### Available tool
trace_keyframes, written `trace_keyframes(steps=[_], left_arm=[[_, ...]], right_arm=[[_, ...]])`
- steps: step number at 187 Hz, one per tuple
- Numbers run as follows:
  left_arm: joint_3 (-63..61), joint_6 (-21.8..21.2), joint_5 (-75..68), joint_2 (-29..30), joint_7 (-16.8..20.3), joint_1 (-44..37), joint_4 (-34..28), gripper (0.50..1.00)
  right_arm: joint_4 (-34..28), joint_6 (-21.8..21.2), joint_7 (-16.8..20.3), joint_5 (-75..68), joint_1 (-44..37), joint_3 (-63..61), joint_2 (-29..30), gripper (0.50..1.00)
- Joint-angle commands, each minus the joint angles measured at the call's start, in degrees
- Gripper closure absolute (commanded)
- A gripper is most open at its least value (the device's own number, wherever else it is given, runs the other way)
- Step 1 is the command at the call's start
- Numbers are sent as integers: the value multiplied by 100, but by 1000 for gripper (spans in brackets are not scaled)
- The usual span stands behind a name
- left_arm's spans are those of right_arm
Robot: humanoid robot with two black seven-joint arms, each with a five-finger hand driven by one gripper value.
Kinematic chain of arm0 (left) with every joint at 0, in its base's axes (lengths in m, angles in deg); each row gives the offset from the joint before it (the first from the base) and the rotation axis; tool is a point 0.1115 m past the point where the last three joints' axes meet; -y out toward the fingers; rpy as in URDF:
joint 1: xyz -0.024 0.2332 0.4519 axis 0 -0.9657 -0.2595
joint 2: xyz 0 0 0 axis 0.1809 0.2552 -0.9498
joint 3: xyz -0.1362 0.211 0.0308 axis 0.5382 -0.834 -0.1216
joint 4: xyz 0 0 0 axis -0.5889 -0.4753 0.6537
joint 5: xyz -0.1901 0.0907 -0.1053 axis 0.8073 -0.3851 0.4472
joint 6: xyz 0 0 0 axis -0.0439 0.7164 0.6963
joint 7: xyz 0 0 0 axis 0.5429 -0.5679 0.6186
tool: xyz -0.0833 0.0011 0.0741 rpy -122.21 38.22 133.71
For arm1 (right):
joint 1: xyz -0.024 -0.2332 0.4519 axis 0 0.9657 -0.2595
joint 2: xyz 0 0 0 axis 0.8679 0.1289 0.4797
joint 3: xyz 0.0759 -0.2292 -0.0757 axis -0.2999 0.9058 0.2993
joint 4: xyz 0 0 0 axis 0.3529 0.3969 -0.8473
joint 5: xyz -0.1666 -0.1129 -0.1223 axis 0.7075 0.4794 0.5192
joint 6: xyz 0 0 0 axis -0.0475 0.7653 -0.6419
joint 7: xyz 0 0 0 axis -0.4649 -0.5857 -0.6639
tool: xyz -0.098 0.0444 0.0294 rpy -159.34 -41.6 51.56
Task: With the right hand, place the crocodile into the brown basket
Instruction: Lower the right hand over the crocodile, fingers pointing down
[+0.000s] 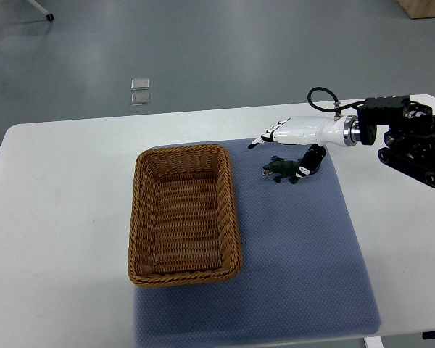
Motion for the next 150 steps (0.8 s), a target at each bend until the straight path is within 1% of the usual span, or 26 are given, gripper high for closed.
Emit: trace_keyframes(steps=[1,51,72,90,125,141,150], left_arm=[[0,1,0,0,-1,0,0,500],[0,1,0,0,-1,0,0,500],[0,1,0,0,-1,0,0,500],[0,1,0,0,-1,0,0,500],[0,1,0,0,-1,0,0,500],[0,1,0,0,-1,0,0,500],[0,1,0,0,-1,0,0,500]], right_arm=[[78,225,9,92,-68,277,2,574],[570,251,36,329,-60,471,54,574],[728,251,62,329,-16,471,177,574],[913,251,62,329,2,480,397,574],[1010,251,62,338,2,506,520,576],[1212,260,62,338,-7,655,626,576],[1370,347,62,338,2,761,713,576]])
